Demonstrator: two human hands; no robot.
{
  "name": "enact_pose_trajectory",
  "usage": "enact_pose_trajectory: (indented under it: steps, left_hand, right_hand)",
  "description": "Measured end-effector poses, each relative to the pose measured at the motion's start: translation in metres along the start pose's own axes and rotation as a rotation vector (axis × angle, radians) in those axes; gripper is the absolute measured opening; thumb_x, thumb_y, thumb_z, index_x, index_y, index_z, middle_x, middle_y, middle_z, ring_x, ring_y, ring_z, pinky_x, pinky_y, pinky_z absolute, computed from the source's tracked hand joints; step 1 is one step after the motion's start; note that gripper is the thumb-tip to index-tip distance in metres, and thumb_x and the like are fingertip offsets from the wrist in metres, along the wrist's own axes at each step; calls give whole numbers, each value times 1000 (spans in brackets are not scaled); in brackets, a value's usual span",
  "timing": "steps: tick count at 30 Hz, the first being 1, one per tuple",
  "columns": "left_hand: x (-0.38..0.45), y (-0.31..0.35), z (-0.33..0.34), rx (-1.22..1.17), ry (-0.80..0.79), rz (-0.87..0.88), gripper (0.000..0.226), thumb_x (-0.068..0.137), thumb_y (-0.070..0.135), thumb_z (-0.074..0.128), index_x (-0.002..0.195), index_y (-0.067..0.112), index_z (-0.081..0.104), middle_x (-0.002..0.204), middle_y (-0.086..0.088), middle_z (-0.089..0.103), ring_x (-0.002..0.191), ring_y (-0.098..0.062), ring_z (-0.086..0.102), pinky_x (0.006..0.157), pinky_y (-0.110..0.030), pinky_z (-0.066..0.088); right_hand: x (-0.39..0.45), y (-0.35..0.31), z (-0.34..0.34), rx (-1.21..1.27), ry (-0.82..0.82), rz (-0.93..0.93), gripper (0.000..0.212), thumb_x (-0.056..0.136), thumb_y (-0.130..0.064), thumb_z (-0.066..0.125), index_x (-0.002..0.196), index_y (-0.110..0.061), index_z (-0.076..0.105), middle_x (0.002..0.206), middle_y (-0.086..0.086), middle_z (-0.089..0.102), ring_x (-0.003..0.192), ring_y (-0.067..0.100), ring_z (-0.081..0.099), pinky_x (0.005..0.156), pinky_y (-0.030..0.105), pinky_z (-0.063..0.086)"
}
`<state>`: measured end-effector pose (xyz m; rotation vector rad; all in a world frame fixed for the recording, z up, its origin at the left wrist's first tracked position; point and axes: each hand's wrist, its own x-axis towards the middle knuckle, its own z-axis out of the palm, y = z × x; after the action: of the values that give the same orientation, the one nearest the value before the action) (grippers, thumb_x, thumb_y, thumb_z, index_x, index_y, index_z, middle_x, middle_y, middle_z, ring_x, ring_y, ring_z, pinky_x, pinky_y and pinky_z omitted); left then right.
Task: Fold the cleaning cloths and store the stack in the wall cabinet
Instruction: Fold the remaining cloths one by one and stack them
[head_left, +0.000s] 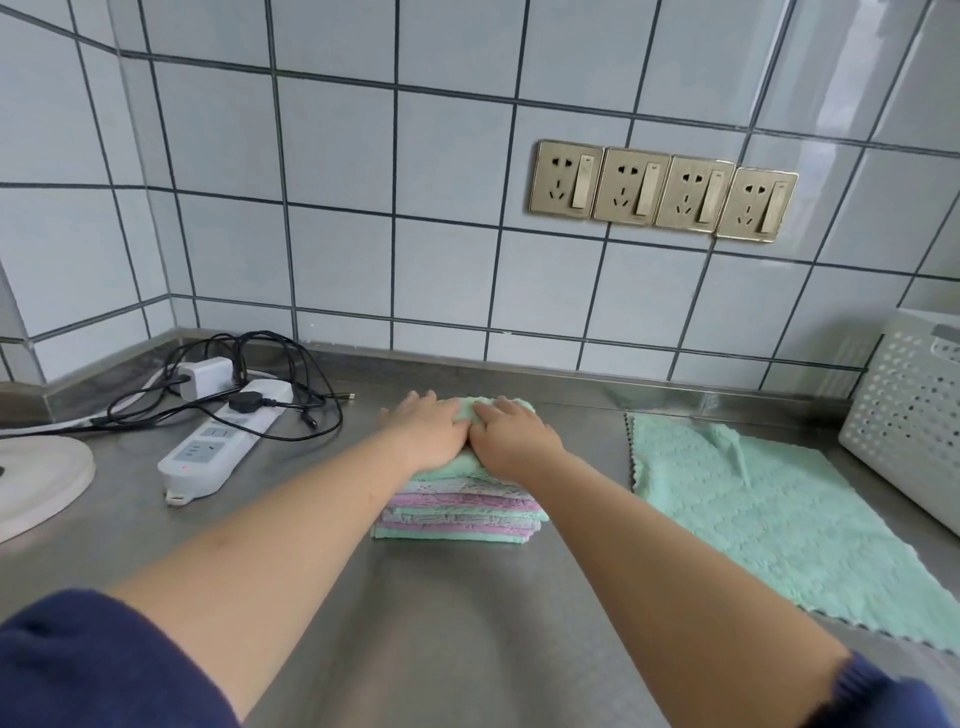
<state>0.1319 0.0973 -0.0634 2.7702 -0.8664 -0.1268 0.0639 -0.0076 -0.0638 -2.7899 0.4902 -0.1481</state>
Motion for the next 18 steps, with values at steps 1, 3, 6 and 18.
enact_pose_trajectory:
  steps: [1, 3, 6, 18]
  left_hand:
    - [-2, -3, -1, -23, -16, -24, 54, 97, 47, 20, 148, 29, 16, 158, -8, 6, 145, -31, 7, 116, -53, 10]
    - [-4, -4, -2, -55, -39, -69, 59, 96, 52, 23, 149, 28, 13, 158, -10, 1, 145, -32, 8, 117, -52, 9]
    - [-8, 0, -3, -31, -33, -113, 63, 94, 55, 22, 149, 27, 11, 158, -12, -1, 144, -33, 11, 117, -52, 7]
    - [-31, 20, -24, 243, 255, 28, 36, 96, 27, 28, 100, 18, 63, 112, -3, 62, 113, -22, 54, 114, -55, 11]
  right_hand:
    - [-1, 1, 0, -2, -16, 34, 53, 96, -44, 22, 146, -28, 25, 158, 3, 16, 146, 23, 10, 116, 52, 16]
    - [-1, 2, -1, 11, -58, 103, 60, 94, -52, 21, 149, -30, 16, 160, 3, 6, 147, 24, 4, 117, 51, 12]
    - [-5, 1, -1, 62, -77, 170, 64, 93, -57, 23, 150, -30, 11, 160, 6, 2, 146, 28, 8, 117, 48, 14]
    - [-52, 28, -14, 289, 351, 48, 46, 99, -38, 37, 142, -22, 40, 155, 9, 23, 144, 22, 18, 115, 37, 22]
